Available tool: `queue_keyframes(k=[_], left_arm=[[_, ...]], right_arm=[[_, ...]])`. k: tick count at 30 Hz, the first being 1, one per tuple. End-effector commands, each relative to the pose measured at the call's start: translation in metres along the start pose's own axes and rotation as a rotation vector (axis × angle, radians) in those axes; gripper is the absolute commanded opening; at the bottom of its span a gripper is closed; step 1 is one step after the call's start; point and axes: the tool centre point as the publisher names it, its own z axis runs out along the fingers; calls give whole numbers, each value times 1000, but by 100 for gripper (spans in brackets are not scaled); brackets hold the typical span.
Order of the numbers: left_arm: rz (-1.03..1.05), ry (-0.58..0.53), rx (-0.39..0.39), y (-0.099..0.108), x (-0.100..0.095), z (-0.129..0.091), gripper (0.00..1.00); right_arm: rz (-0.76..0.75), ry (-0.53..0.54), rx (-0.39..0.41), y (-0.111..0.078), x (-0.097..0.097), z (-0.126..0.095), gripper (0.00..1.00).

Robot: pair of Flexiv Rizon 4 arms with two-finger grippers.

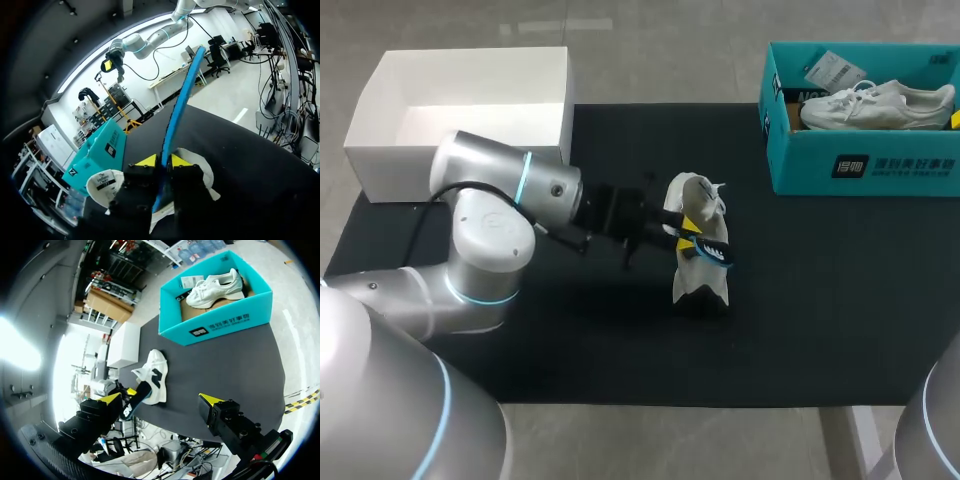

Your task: Take the shoe out of the shoebox, open the shoe tongue, remove and reinsert the insole, then place the shoe into the shoebox

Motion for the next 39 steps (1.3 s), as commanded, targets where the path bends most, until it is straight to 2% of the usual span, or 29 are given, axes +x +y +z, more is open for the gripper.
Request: queue_keyframes(k=[1,12,27,31,32,33,34,39], left_arm=[[-2,17,-21,3,-4,2,0],[1,1,-104,27,-13,5,0],[-69,-50,-168,59,-17,17,0],[-106,-74,-173,61,-20,18,0],[-108,-74,-171,59,-21,17,5],[-109,-71,-167,57,-21,15,29],[-107,-65,-157,53,-21,13,42],[-94,-53,-123,36,-21,3,49]], right_arm=[[1,-3,-2,-1,0,0,100],[1,-3,-2,-1,0,0,100],[1,-3,-2,-1,0,0,100],[1,-3,-2,-1,0,0,100],[1,-3,-2,-1,0,0,100],[1,-3,-2,-1,0,0,100],[1,-3,-2,-1,0,0,100],[1,-3,-2,-1,0,0,100]])
